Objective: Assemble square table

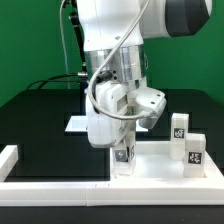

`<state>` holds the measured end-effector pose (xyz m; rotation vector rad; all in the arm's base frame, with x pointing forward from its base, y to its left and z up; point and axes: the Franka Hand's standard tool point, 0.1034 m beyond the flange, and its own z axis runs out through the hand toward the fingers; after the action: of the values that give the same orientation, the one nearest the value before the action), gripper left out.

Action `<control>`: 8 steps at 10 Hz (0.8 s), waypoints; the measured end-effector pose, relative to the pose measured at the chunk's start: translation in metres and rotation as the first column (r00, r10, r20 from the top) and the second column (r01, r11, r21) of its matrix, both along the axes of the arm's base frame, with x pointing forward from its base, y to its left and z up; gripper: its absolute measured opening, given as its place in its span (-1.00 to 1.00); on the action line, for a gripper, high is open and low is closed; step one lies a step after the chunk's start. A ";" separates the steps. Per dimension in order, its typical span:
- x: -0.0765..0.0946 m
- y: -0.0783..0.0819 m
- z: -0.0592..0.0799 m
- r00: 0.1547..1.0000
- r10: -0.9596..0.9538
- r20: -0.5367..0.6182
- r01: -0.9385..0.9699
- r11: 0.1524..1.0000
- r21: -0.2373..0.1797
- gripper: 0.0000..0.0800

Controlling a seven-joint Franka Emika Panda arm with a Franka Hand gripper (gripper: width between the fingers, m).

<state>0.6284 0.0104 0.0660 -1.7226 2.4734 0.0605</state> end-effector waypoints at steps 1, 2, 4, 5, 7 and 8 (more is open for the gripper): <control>0.000 -0.001 0.000 1.000 0.020 0.002 -0.020 1.000 -0.002 -0.24; 0.001 0.000 0.000 0.996 0.086 0.015 -0.086 0.996 -0.017 0.19; 0.002 0.009 -0.003 0.902 0.427 0.060 -0.418 0.900 -0.121 0.59; 0.002 0.011 -0.003 0.835 0.549 0.049 -0.537 0.831 -0.147 0.59; 0.002 0.007 -0.003 0.780 0.624 0.043 -0.612 0.775 -0.159 0.62; 0.001 0.007 -0.003 0.732 0.680 0.037 -0.666 0.726 -0.169 0.62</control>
Offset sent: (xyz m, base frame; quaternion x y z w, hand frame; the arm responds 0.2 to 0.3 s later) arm -0.0076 0.0160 -0.0013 0.0709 0.0280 -0.3761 0.9235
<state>0.6299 0.0176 0.0628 -2.5330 1.6786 -0.1372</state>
